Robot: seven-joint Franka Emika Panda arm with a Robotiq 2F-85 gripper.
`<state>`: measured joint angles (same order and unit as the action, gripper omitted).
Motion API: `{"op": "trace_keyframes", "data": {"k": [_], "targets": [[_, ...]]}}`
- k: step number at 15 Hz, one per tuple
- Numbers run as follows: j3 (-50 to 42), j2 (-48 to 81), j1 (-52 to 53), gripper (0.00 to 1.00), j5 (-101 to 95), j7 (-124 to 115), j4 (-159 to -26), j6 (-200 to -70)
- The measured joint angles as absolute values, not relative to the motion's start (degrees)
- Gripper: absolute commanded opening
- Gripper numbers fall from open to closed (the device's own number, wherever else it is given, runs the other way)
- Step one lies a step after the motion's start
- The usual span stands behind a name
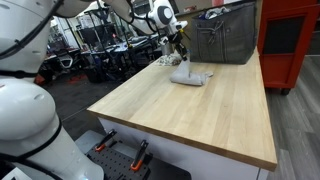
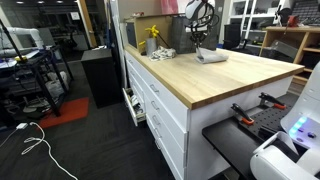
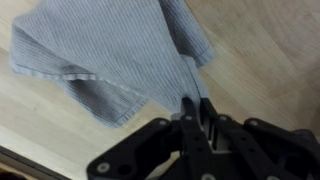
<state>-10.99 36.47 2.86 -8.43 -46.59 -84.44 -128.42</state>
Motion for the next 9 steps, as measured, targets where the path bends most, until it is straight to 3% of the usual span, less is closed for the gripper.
{"op": "trace_keyframes", "data": {"k": [6, 7, 9], "targets": [[-12.7, 36.9, 2.8, 0.93, -8.5, -46.7, -84.4, -128.8], [-13.1, 36.9, 2.8, 0.99, -8.5, -47.1, -84.4, -128.8], [-13.6, 37.0, 2.6, 1.0, -8.5, -47.9, -84.4, -128.5]]}}
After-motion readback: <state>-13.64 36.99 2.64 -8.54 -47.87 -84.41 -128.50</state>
